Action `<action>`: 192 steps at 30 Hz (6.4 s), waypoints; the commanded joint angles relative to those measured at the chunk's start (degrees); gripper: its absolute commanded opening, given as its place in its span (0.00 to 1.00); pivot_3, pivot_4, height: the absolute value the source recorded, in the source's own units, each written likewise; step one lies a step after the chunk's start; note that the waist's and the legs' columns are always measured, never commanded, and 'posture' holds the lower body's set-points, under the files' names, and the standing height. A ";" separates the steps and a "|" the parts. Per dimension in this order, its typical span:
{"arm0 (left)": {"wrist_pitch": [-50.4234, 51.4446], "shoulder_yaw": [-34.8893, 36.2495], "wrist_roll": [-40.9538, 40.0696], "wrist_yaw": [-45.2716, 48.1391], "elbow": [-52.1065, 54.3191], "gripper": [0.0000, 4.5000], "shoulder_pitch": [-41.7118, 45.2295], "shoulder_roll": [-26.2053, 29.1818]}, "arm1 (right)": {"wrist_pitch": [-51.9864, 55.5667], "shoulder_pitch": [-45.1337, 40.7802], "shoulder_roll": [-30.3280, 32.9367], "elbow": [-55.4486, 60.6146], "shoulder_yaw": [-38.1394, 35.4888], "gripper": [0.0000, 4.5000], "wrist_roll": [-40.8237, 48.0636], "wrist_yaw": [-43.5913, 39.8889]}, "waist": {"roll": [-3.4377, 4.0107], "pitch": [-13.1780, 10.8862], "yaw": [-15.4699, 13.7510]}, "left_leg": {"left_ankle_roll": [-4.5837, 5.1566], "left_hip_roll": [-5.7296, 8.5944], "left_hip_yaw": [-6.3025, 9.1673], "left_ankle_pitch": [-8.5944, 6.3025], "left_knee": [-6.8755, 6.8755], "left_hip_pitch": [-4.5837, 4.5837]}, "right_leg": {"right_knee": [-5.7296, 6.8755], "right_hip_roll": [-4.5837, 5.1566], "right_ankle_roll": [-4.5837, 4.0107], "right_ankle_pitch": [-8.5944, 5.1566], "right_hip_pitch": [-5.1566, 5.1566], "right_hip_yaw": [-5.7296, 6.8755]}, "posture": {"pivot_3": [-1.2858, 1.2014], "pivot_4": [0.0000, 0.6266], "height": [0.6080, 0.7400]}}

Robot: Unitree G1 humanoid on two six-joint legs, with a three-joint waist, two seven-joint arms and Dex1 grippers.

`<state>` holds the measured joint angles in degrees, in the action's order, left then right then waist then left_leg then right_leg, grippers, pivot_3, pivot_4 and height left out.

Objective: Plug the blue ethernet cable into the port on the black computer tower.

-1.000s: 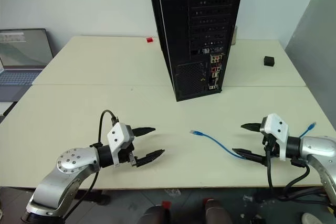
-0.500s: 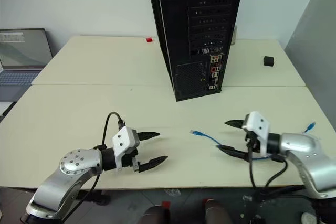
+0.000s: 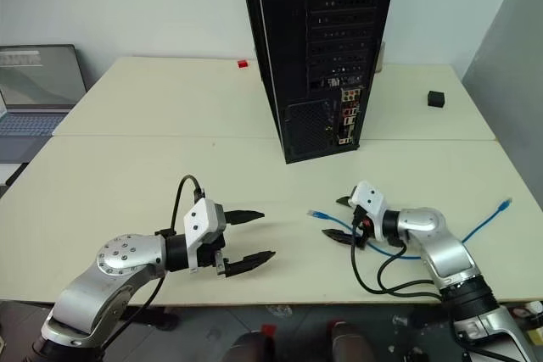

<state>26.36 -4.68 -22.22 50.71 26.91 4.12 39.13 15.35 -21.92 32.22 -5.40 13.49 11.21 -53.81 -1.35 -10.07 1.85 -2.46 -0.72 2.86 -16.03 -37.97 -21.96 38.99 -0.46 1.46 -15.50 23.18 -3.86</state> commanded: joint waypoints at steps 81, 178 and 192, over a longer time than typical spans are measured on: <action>-51.13 -10.37 29.54 -5.00 -27.20 0.07 9.54 -5.82 | 13.17 -8.46 5.76 19.59 -1.37 0.71 5.33 -14.03 | 0.01 0.00 -0.18 | 0.00 0.03 0.11 0.00 -0.04 -0.03 | 0.02 0.32 -0.02 0.01 0.00 0.09 | 0.52 0.24 1.00; 3.29 -7.33 16.88 -28.68 -13.61 0.69 25.65 -30.21 | 11.28 -9.93 -14.29 14.34 -12.11 0.00 -6.56 41.08 | 0.01 0.02 -0.01 | -0.01 0.08 0.15 0.02 -0.06 -0.13 | 0.07 0.06 -0.01 0.02 0.04 0.14 | 0.52 0.24 1.00; -0.91 -9.94 19.81 -28.81 -12.95 0.69 24.29 -29.89 | 12.12 -15.97 -18.53 5.54 -14.95 0.00 -4.40 41.57 | 0.01 0.02 0.02 | -0.01 0.07 0.07 0.01 -0.04 -0.11 | 0.06 0.07 -0.01 0.02 0.06 0.05 | 0.52 0.24 1.00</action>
<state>26.71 -14.39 -2.88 22.01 11.65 28.37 9.53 27.77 -36.38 13.37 -0.37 0.24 5.98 -12.34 -1.34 -10.05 1.87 -2.47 -0.65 2.93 -16.02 -38.00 -22.07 39.05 -0.38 1.45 -15.48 23.23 -3.81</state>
